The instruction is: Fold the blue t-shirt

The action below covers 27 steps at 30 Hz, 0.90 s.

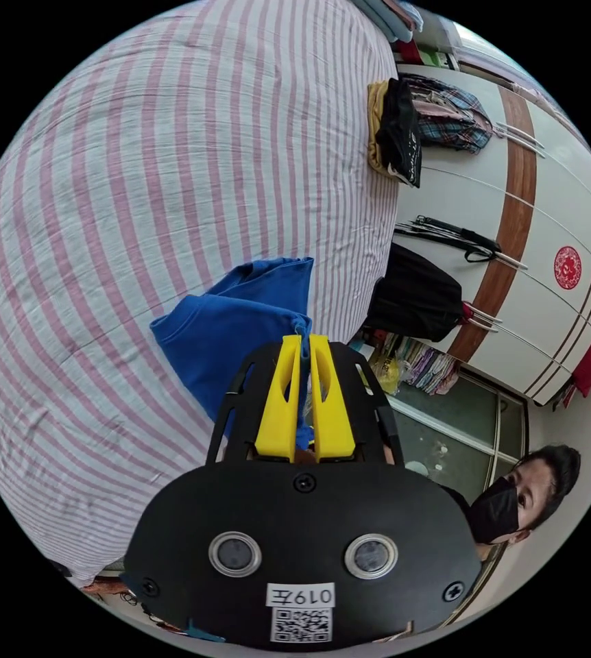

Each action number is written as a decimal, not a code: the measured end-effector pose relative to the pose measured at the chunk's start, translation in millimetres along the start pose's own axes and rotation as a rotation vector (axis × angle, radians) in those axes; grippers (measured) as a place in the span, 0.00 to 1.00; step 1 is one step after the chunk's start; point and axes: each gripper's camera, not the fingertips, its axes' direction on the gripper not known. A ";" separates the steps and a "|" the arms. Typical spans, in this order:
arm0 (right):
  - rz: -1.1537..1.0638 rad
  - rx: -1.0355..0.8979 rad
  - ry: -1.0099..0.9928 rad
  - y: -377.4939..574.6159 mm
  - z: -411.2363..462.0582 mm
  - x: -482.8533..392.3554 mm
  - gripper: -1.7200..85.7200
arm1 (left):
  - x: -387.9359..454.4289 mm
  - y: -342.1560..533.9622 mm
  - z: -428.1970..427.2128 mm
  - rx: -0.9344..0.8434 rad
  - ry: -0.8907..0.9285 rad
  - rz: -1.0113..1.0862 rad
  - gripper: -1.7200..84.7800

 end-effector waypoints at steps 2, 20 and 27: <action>0.099 0.031 -0.007 3.4 -4.3 45.9 0.02 | 22.5 -11.7 18.6 -0.010 -0.018 -0.013 0.05; 0.547 0.165 -0.003 25.1 20.7 232.6 0.02 | 177.1 -63.9 170.8 -0.052 -0.164 -0.191 0.05; 0.558 0.155 -0.018 9.8 31.2 260.6 0.03 | 211.4 -44.9 200.1 -0.023 -0.155 -0.185 0.05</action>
